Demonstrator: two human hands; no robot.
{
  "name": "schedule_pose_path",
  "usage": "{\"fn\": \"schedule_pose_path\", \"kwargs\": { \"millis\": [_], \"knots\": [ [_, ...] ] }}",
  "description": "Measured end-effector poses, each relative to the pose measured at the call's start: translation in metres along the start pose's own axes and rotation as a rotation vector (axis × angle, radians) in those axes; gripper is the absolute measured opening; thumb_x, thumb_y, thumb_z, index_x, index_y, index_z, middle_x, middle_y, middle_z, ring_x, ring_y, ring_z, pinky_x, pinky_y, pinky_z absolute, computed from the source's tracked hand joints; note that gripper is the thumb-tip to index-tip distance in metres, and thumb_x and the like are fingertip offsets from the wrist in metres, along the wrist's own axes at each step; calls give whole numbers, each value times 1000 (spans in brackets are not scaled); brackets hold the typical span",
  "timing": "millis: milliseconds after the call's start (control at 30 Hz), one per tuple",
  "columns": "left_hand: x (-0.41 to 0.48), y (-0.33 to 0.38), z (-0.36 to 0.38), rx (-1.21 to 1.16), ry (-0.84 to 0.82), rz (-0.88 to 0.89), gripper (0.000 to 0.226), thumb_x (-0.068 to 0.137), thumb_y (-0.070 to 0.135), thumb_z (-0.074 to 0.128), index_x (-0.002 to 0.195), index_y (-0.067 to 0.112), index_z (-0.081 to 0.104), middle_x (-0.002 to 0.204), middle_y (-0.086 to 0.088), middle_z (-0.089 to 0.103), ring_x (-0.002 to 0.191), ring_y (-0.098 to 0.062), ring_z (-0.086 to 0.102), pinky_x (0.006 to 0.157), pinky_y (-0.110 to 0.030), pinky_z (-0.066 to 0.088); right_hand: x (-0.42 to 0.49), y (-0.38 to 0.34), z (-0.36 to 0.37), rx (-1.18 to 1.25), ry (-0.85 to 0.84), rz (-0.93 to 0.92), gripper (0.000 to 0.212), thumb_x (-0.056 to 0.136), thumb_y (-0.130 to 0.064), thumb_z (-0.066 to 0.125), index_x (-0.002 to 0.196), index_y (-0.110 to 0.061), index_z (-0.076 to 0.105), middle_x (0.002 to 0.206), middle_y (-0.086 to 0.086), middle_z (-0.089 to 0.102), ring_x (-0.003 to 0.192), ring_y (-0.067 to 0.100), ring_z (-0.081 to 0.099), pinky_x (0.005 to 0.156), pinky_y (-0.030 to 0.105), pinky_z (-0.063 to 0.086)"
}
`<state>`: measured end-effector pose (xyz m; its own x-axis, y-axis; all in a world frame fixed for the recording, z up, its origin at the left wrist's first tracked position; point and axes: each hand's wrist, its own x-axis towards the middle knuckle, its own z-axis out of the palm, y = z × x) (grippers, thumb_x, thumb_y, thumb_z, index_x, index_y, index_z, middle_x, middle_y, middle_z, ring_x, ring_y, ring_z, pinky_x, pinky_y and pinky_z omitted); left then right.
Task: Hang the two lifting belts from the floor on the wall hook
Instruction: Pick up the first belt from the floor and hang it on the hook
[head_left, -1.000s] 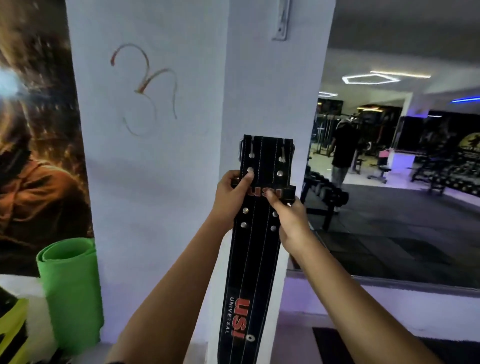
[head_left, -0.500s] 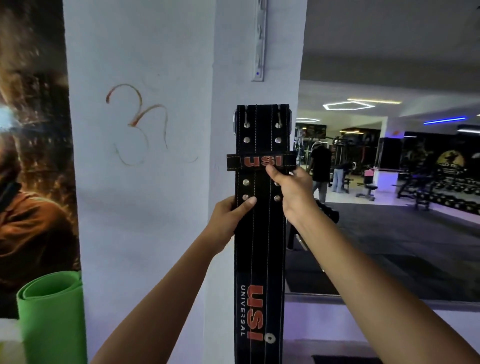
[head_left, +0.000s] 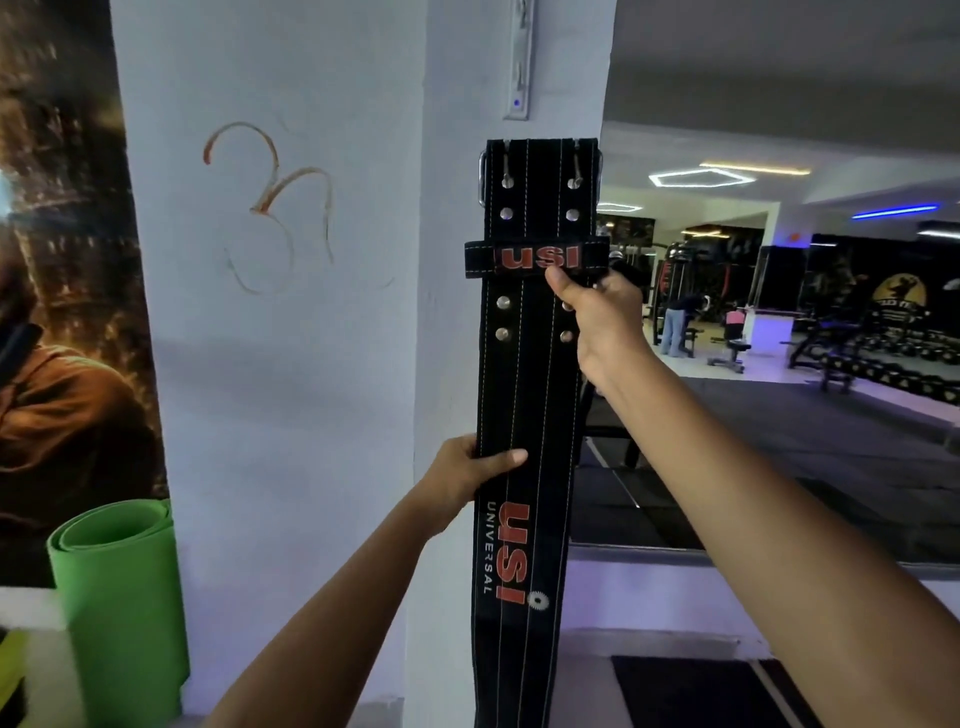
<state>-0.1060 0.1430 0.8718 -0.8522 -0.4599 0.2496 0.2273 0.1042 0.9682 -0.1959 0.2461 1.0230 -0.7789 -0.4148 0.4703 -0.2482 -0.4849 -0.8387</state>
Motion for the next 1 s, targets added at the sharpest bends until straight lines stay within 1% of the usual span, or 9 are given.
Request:
{"fn": "schedule_pose_path", "kwargs": {
  "millis": [133, 233, 333, 500, 567, 633, 733, 867, 1000],
  "knots": [
    [0, 5, 2, -60, 47, 37, 24, 81, 11, 69, 105, 8, 66, 101, -11, 73, 97, -29, 70, 87, -37, 56, -5, -5, -2, 26, -6, 33, 24, 80, -12, 70, 68, -22, 52, 74, -8, 60, 72, 7, 56, 52, 25, 35],
    [-19, -34, -2, 163, -15, -70, 18, 81, 6, 69, 99, 9, 68, 90, -1, 75, 84, -15, 73, 72, -22, 58, -7, -6, -5, 39, -3, 42, 25, 79, -13, 71, 67, -22, 51, 75, -7, 61, 75, 10, 55, 50, 25, 33],
    [-27, -54, -6, 226, 9, -117, 15, 80, 2, 69, 89, 14, 67, 81, 5, 74, 70, -3, 72, 61, -13, 53, -9, -7, -8, 37, 5, 37, 25, 78, -15, 73, 66, -22, 51, 78, -6, 61, 83, 14, 55, 55, 27, 35],
    [-12, -34, -6, 82, 88, -15, 27, 78, 3, 70, 105, 6, 67, 99, -9, 73, 89, -21, 72, 77, -29, 58, -11, -16, -9, 50, 31, 23, 30, 78, -13, 73, 63, -21, 48, 72, -7, 58, 73, 9, 53, 51, 26, 36],
    [-17, -45, -6, 122, 57, -36, 25, 79, 2, 69, 104, 6, 66, 98, -7, 72, 87, -16, 72, 77, -25, 57, -13, -19, -10, 62, 36, 16, 32, 78, -12, 72, 61, -21, 46, 72, -6, 58, 72, 9, 53, 51, 26, 36],
    [-27, -68, -5, 202, 29, -100, 22, 78, 0, 70, 99, 8, 66, 97, -6, 73, 85, -10, 72, 82, -25, 57, -15, -19, -11, 70, 28, 18, 34, 78, -10, 72, 60, -20, 45, 72, -6, 58, 75, 10, 54, 58, 28, 37],
    [-34, -83, -4, 219, 51, -148, 25, 78, 2, 71, 102, 5, 67, 104, -12, 73, 97, -21, 70, 96, -40, 52, -18, -19, -13, 66, 19, 29, 36, 79, -9, 70, 60, -20, 43, 72, -7, 56, 72, 4, 52, 72, 31, 39],
    [-22, -41, 4, 109, 89, -42, 28, 80, 7, 70, 106, 2, 65, 105, -15, 71, 97, -29, 69, 89, -39, 55, -17, -21, -14, 80, 10, 20, 36, 79, -9, 71, 60, -21, 42, 72, -7, 56, 71, 5, 52, 59, 26, 36],
    [0, 26, 15, -34, 129, 143, 33, 81, 13, 69, 113, 5, 62, 105, -11, 71, 95, -27, 69, 88, -39, 55, -18, -16, -16, 53, 9, 14, 29, 78, -8, 71, 64, -20, 49, 73, -6, 60, 73, 8, 57, 66, 30, 41]
  ]
}}
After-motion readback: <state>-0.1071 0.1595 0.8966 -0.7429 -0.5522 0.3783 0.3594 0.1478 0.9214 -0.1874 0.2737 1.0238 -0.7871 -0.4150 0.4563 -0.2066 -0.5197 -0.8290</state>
